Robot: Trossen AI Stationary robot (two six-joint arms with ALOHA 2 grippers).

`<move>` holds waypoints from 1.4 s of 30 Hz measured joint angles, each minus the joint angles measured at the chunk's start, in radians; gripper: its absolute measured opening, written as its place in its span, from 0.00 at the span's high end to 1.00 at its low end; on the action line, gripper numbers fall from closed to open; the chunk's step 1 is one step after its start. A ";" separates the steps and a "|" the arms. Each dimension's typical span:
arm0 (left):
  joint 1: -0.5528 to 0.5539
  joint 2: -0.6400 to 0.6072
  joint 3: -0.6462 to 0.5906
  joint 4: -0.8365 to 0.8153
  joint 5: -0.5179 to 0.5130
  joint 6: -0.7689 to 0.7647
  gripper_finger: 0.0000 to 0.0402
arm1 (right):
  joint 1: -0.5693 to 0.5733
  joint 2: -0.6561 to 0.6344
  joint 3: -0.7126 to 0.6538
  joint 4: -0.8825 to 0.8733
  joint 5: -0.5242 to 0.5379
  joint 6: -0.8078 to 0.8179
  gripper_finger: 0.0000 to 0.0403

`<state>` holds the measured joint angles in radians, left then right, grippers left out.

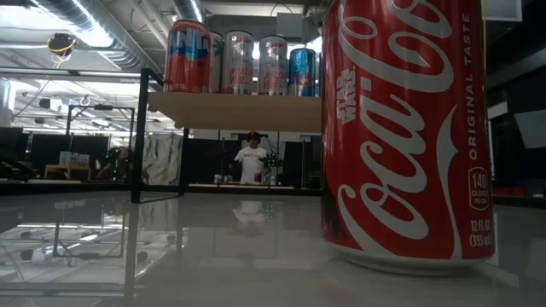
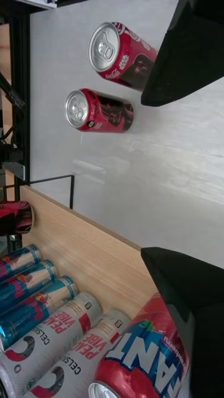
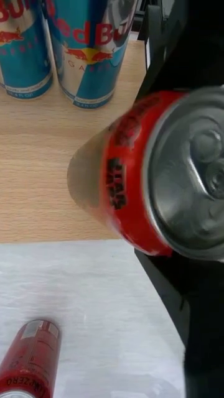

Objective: Place canned beverage on shelf
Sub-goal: Put the right red soda can on the shelf aligned with the blue soda can, then put the top orange soda can on the shelf aligned with the white soda can

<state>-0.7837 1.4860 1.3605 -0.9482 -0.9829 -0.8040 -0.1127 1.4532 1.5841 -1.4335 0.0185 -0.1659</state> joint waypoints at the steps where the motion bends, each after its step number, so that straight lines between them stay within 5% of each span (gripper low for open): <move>1: 0.000 0.000 0.000 0.000 0.000 0.000 0.05 | 0.000 0.000 0.000 0.000 0.000 0.000 0.13; 8: 0.000 0.000 0.000 0.000 0.000 0.000 0.05 | -0.001 0.000 0.000 0.001 0.004 0.000 0.04; 29: 0.000 0.000 0.000 0.063 0.003 -0.001 0.05 | 0.001 -0.010 0.000 -0.106 -0.002 0.061 0.04; 42: 0.000 0.000 0.000 0.198 0.268 -0.049 0.05 | 0.002 -0.142 0.000 -0.135 -0.003 0.205 0.04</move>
<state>-0.7841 1.4860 1.3609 -0.7497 -0.7145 -0.8533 -0.1108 1.3117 1.5841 -1.5690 0.0151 0.0387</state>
